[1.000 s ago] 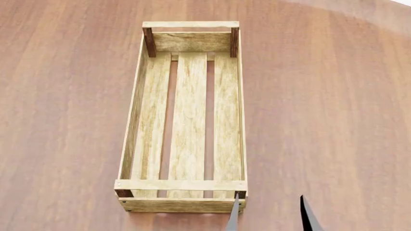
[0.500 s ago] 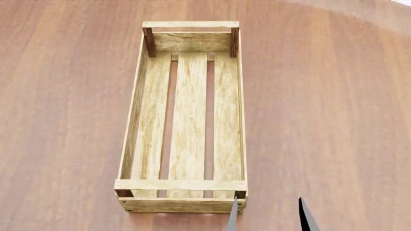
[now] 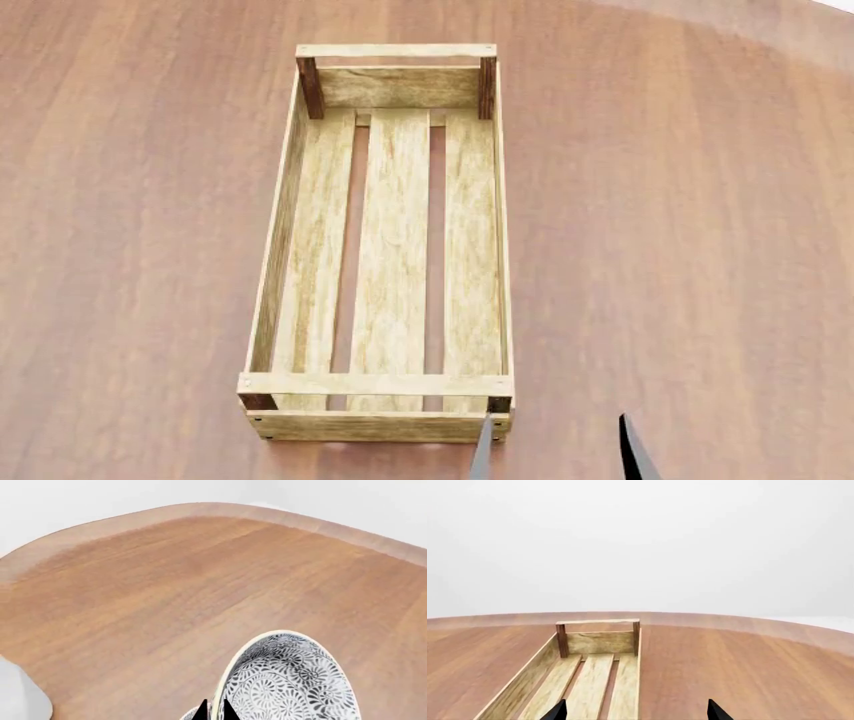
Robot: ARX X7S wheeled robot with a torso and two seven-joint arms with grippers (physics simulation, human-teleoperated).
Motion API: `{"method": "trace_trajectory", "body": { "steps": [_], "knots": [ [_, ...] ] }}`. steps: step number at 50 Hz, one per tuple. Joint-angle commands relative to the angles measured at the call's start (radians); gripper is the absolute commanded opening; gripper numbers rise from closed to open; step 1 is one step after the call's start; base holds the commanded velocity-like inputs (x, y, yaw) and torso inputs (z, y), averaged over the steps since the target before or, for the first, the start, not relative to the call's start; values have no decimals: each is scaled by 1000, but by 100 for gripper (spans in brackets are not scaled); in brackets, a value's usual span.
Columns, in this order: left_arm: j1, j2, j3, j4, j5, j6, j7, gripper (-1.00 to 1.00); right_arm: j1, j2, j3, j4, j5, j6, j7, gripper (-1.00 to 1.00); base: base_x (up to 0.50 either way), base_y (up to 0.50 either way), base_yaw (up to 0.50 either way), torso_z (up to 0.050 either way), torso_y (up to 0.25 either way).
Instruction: Stack the right bowl on the left bowl and place them in the tray.
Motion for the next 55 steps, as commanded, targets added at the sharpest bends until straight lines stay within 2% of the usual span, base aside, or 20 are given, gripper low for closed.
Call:
{"method": "trace_trajectory", "body": {
  "steps": [1, 25, 55],
  "knots": [
    [-6, 21, -43, -14, 4, 6, 4, -100, -6, -15, 14, -1, -25, -5, -19, 100, 0, 0, 0, 0, 0],
    [-54, 30, -27, -75, -61, -41, -27, -100, -17, -8, 14, -10, -22, -10, -6, 100, 0, 0, 0, 0, 0],
    [-114, 42, 23, -159, -7, -2, -15, -100, -17, -5, 6, 1, -17, -21, -4, 100, 0, 0, 0, 0, 0]
  ]
}}
